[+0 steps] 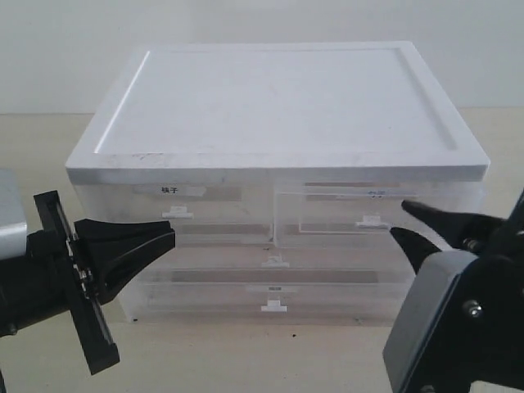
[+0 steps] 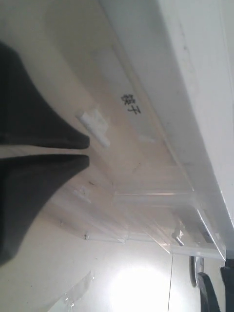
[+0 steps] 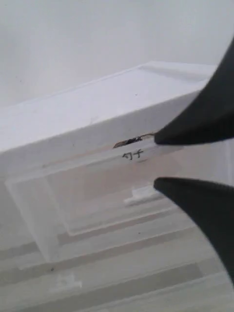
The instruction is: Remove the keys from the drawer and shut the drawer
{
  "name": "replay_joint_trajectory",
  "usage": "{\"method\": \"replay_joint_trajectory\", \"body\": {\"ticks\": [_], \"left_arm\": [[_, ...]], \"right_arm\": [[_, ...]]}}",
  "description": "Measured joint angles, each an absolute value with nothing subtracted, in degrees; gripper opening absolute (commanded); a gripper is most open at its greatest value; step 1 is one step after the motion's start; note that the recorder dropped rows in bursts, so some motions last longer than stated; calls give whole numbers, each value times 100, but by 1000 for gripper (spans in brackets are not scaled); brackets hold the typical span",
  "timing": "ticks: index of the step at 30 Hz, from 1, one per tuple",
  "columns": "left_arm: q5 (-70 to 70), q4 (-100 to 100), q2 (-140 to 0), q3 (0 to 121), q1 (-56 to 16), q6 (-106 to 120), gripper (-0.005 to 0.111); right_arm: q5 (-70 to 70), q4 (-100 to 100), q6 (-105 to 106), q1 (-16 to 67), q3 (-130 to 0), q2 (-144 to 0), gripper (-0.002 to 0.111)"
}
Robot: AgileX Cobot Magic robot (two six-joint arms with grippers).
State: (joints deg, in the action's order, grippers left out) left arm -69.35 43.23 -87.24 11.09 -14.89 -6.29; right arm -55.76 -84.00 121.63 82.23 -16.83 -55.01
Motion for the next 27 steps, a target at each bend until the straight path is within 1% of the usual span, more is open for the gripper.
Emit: {"method": "replay_joint_trajectory", "body": {"ticks": [1, 2, 4, 6, 12, 15, 20, 23, 27], "left_arm": [[-6935, 4333, -8724, 1109, -1489, -629, 4], [-6935, 4327, -8724, 1109, -1489, -629, 4], [-6935, 4353, -8724, 1109, -1489, -629, 4], [-6935, 4384, -8724, 1109, -1489, -629, 4], [-6935, 4404, -8724, 1109, -1489, -629, 4], [-6935, 4404, -8724, 1109, -1489, -629, 4], [-6935, 4431, -8724, 1109, -1489, -629, 4], [-6935, 4453, -8724, 1120, -1489, -629, 4], [-6935, 4461, -8724, 1120, -1489, -629, 4]], "right_arm": [[-5596, -8430, 12163, 8223, -1683, -5501, 51], [-5527, -8461, 12163, 8223, -1683, -5501, 49], [-5241, -8476, 12163, 8223, -1683, -5501, 41], [-5032, -8476, 12163, 8223, -1683, -5501, 37], [-5164, -8398, 12163, 8232, -1683, -5844, 36], [-5152, -8272, 12163, 8209, -1683, -6236, 36], [-5514, -7895, 12163, 8182, -1683, -6881, 36], [-5608, -7814, 12163, 8182, -1683, -6998, 36], [-6060, -7640, 12068, 8182, -1683, -6998, 36]]}}
